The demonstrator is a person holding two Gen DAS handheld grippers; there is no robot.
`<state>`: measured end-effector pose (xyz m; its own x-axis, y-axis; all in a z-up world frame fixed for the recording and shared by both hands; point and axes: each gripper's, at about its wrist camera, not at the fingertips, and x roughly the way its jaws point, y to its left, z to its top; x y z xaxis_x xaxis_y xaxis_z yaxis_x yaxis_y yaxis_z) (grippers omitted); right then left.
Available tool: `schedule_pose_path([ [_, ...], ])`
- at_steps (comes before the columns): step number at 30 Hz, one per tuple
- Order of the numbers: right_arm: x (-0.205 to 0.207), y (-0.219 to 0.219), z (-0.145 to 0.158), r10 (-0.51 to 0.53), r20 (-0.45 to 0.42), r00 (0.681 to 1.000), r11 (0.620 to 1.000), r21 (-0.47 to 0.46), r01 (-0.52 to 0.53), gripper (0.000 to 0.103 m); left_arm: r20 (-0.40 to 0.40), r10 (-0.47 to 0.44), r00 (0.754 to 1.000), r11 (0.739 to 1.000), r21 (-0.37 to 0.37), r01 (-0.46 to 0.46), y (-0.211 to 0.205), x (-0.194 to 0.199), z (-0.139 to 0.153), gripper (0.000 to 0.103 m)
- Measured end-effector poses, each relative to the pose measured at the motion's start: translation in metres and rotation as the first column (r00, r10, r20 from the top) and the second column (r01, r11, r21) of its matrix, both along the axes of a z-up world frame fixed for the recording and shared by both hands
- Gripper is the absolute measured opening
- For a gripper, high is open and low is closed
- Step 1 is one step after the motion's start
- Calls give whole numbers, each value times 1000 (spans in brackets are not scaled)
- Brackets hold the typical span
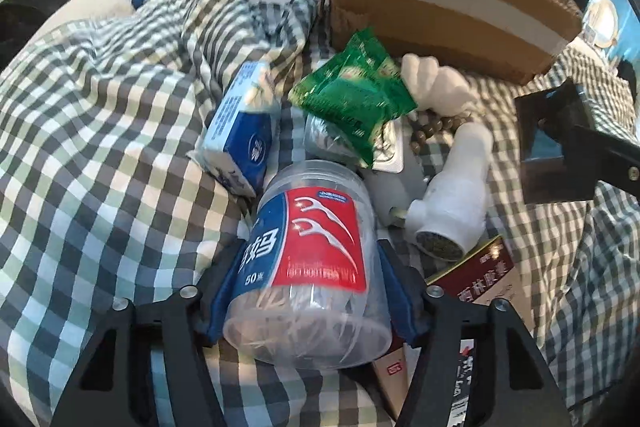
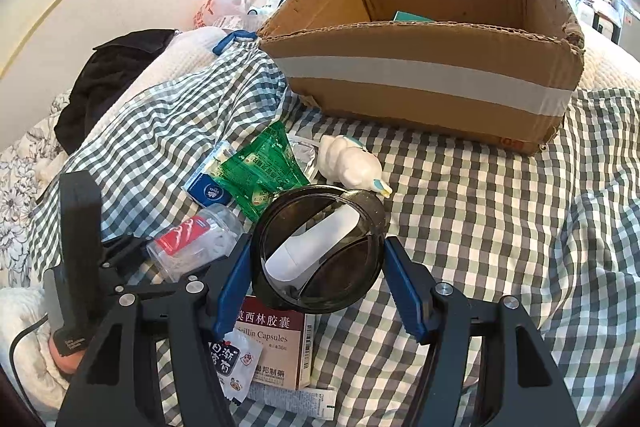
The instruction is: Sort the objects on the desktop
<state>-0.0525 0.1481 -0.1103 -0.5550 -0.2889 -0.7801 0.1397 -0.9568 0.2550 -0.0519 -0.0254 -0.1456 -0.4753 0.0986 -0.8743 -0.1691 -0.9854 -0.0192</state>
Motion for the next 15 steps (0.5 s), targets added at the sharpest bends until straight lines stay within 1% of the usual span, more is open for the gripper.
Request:
schedule_pose_path([
  [7,5,-1,8,5,-20,1000,1000,3,-5,63,-61,53,997,997,53,-50,-8,4,17,64],
  [10,8,-1,12,5,-28,1000,1000,6,-5,63,-102,83,991,995,58,-77,-11,8,31,64],
  [15,10,-3,22,9,-50,999,1000,19,-8,63,-147,85,985,995,65,-76,-8,12,49,64],
])
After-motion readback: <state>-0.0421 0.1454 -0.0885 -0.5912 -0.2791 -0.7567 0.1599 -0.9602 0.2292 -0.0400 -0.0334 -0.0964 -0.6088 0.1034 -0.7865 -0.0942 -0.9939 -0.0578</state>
